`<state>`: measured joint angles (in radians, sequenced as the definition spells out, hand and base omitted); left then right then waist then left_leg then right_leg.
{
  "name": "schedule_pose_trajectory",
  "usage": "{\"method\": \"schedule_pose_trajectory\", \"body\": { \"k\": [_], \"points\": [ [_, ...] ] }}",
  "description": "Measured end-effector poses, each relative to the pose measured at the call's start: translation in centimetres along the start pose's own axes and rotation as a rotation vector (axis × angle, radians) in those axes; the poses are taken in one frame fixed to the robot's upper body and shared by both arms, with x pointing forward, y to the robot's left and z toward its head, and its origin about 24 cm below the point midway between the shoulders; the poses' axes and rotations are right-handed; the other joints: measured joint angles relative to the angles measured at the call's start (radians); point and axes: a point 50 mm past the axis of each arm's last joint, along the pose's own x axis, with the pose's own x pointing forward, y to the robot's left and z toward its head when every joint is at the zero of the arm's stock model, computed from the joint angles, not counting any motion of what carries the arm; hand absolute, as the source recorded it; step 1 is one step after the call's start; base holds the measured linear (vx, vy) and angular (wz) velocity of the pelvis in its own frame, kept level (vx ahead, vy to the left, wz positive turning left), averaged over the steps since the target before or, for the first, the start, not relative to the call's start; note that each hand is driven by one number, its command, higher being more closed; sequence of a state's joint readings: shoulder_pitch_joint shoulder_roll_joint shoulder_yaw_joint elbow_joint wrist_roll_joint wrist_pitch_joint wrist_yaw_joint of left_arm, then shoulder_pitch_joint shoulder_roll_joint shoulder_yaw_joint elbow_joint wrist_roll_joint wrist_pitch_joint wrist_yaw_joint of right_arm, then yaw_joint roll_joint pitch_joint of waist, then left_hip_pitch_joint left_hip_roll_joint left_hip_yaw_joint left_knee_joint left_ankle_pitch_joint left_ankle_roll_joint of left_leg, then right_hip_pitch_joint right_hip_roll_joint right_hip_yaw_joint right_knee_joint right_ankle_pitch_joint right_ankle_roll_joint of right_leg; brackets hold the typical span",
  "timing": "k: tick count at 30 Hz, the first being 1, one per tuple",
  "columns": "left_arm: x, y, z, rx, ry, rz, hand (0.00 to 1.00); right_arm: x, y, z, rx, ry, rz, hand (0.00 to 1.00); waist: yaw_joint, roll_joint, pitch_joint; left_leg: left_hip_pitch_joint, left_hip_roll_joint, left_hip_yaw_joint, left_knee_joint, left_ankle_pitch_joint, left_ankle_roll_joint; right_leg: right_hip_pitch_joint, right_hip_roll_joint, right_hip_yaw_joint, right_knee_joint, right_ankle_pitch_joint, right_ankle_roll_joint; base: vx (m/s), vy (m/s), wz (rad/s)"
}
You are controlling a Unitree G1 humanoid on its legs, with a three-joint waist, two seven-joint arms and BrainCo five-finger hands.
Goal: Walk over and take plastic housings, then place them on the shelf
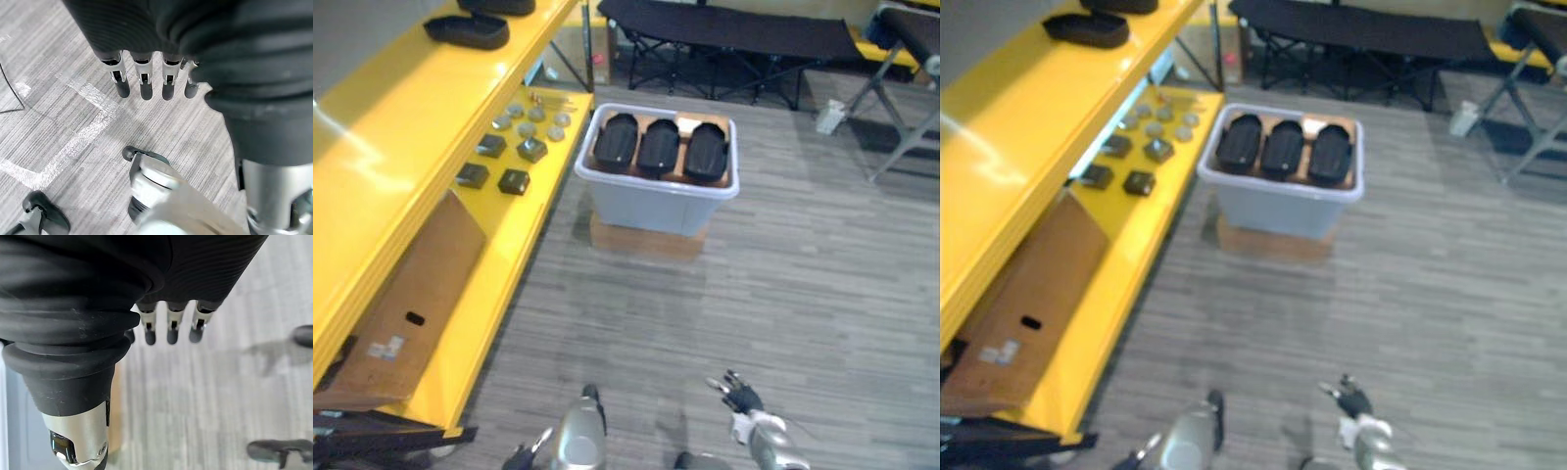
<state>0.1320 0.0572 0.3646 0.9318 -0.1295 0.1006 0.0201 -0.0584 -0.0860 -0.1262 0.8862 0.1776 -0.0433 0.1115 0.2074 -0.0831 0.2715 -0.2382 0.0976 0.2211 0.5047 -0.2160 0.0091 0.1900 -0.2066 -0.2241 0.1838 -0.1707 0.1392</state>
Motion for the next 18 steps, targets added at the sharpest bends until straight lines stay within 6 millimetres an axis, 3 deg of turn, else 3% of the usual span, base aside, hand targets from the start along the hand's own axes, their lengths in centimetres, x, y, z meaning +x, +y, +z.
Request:
{"method": "schedule_pose_trajectory", "body": {
  "k": [2,3,4,6,8,10,12,13,14,15,18],
  "points": [
    [0.1,-0.3,0.3,0.057,-0.012,-0.005,0.00,0.1,0.1,-0.3,0.002,0.021,0.000,0.00,-0.001,0.005,-0.004,0.034,-0.015,-0.004,-0.016,-0.022,0.008,-0.041,-0.023,0.002,0.128,0.001,0.002,0.31,0.166,0.14],
    [0.2,-0.3,0.4,0.106,-0.021,0.000,0.00,0.0,0.1,-1.4,0.010,0.075,-0.002,0.00,-0.009,0.013,-0.003,0.093,-0.027,-0.006,-0.053,-0.045,0.038,-0.130,-0.063,0.001,0.354,0.033,0.029,0.28,0.167,0.07],
    [0.2,-0.5,0.7,0.132,-0.031,0.002,0.00,-0.2,0.1,-2.6,0.018,0.130,-0.007,0.00,-0.025,0.021,-0.001,0.129,-0.027,-0.013,-0.069,-0.054,0.039,-0.160,-0.071,-0.005,0.426,-0.014,0.015,0.27,0.150,0.16],
    [0.3,-0.6,1.3,0.170,-0.050,0.010,0.00,-0.9,-0.2,-4.8,0.028,0.230,-0.018,0.00,-0.053,0.033,0.001,0.204,-0.020,-0.019,-0.110,-0.057,0.033,-0.199,-0.063,-0.050,0.410,-0.069,-0.017,0.30,0.025,0.24],
    [0.5,-1.0,2.5,0.165,-0.078,0.004,0.00,-1.7,-0.6,-6.3,0.034,0.280,-0.033,0.00,-0.066,0.041,-0.005,0.244,-0.005,-0.020,-0.140,-0.059,0.023,-0.257,-0.030,-0.077,0.305,-0.070,-0.019,0.32,-0.063,0.14],
    [0.6,-2.1,4.0,0.132,-0.120,-0.015,0.00,-2.1,-1.2,-6.6,0.033,0.275,-0.054,0.00,-0.093,0.046,-0.010,0.266,0.018,-0.022,-0.150,-0.071,0.000,-0.318,-0.004,-0.088,0.175,-0.014,-0.041,0.29,-0.116,0.04],
    [0.7,-3.4,5.8,0.094,-0.177,-0.037,0.00,-2.0,-1.0,-6.3,-0.010,0.263,-0.042,0.00,-0.112,0.050,-0.009,0.313,0.064,-0.025,-0.136,-0.109,-0.055,-0.339,0.008,-0.112,0.032,0.126,-0.062,0.29,-0.196,-0.01],
    [0.7,-3.6,6.2,0.089,-0.190,-0.043,0.00,-2.0,-0.9,-6.4,-0.020,0.265,-0.031,0.00,-0.114,0.045,-0.012,0.320,0.073,-0.034,-0.123,-0.124,-0.073,-0.336,0.010,-0.109,0.007,0.163,-0.062,0.29,-0.281,0.22],
    [0.7,-4.0,6.9,0.069,-0.208,-0.055,0.00,-2.2,-0.2,-7.0,-0.034,0.280,-0.009,0.00,-0.115,0.017,-0.028,0.324,0.079,-0.059,-0.084,-0.166,-0.106,-0.325,-0.003,-0.105,-0.017,0.241,-0.067,0.30,-0.357,0.35],
    [0.6,-5.1,6.8,0.055,-0.200,-0.079,0.00,-2.2,-0.5,-6.9,-0.058,0.280,-0.018,0.00,-0.116,0.044,-0.037,0.327,0.126,-0.087,-0.039,-0.201,-0.134,-0.322,0.018,-0.134,0.042,0.286,-0.064,0.30,-0.354,0.44],
    [0.1,-8.5,3.9,0.038,-0.100,-0.160,0.00,-2.7,-2.3,-7.2,-0.038,0.312,-0.079,0.00,-0.125,0.098,-0.079,0.351,0.175,-0.104,-0.120,-0.175,-0.157,-0.336,0.050,-0.167,0.102,0.174,-0.082,0.27,-0.232,0.34]
  ]
}}
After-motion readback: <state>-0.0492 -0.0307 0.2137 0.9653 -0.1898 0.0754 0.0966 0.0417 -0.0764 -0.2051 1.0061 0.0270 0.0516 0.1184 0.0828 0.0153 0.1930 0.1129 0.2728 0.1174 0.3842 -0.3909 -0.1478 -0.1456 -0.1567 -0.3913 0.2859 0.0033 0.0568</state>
